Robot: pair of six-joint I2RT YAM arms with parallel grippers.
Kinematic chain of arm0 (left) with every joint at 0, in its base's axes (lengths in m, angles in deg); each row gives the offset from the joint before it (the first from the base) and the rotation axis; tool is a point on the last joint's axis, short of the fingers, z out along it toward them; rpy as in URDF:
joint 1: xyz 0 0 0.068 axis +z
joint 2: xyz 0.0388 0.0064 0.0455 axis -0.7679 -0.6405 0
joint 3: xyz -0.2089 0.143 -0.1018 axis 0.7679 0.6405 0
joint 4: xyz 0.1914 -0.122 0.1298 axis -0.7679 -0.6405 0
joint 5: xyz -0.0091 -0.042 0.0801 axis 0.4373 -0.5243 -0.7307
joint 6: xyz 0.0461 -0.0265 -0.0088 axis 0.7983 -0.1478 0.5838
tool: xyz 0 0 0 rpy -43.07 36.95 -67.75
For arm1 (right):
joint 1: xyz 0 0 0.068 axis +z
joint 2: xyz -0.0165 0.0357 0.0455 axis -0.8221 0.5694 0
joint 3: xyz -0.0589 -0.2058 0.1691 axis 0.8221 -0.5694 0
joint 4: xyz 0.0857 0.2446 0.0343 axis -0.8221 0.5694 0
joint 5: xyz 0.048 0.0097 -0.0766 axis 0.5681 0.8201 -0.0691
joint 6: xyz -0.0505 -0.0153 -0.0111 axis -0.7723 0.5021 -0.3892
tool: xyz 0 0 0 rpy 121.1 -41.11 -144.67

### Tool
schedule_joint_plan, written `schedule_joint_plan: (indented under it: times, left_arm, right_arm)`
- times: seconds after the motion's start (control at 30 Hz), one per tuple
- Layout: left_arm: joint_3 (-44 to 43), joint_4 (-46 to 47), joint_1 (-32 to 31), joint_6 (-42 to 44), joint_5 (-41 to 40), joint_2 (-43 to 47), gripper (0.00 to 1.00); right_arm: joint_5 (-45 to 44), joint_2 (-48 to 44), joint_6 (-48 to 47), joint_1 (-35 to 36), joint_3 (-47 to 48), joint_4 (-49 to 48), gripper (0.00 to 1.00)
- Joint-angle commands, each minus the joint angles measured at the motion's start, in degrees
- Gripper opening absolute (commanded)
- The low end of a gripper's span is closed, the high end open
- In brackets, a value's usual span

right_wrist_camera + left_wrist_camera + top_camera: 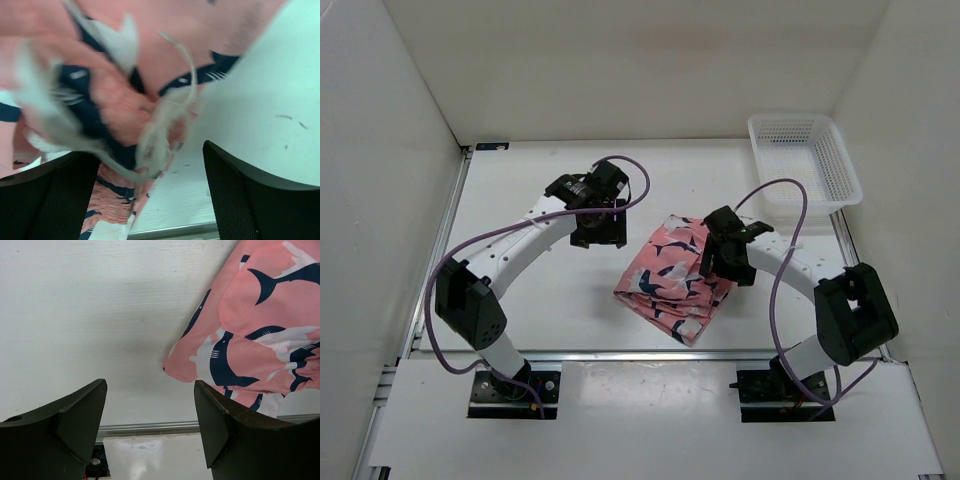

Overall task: Fold and stack the shorts
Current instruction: Fold the shorts

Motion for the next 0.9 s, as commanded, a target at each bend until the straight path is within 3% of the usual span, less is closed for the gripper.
schedule_joint_plan:
  times: [0.0, 0.03, 0.1, 0.2, 0.33, 0.47, 0.57, 0.6, 0.63, 0.73, 0.87]
  left_arm:
    - [-2.1, 1.4, -0.9, 0.7, 2.0, -0.8, 0.81]
    - [-2.2, 2.1, -0.9, 0.7, 2.9, -0.8, 0.81]
    - [-3.0, 4.0, -1.4, 1.3, 5.9, -2.6, 0.81]
    - [-4.5, 5.4, -2.0, 1.9, 8.9, -6.2, 0.80]
    - [-5.8, 10.5, -3.7, 2.4, 13.5, -11.6, 0.79]
    - [-4.1, 13.0, -4.3, 2.4, 15.9, -16.1, 0.74]
    - [-1.6, 15.2, -4.9, 1.1, 16.6, -17.2, 0.70]
    - [-0.9, 15.9, -4.9, 0.4, 17.2, -17.2, 0.70]
    - [-0.2, 15.9, -5.5, 0.4, 17.2, -17.2, 0.70]
    - [4.0, 16.4, -5.5, -1.8, 15.3, -15.2, 0.68]
    - [9.9, 16.4, -4.1, -3.8, 12.5, -7.1, 0.71]
  right_arm:
    - [-2.6, -3.0, 3.8, -0.5, -0.1, 1.4, 0.87]
    - [-3.2, -3.8, 4.3, -0.5, -0.1, 2.1, 0.93]
    - [-3.2, -5.8, 5.0, -1.7, -0.1, 2.1, 0.95]
    - [3.4, -6.6, 5.0, -5.8, -4.5, -1.2, 0.87]
    - [12.4, -6.6, 5.0, -9.7, -11.2, -13.1, 0.75]
    - [14.8, -3.6, 3.6, -10.4, -12.9, -18.6, 0.57]
    - [15.5, 0.4, 2.4, -10.4, -12.4, -19.3, 0.34]
    - [15.5, 2.3, 2.4, -10.4, -12.4, -20.0, 0.20]
    - [16.1, 3.2, 2.4, -10.4, -11.5, -20.7, 0.13]
    - [16.8, 7.1, -0.1, -9.0, -7.0, -21.4, 0.01]
    - [17.9, 16.8, -2.4, -6.6, 3.6, -19.8, 0.01]
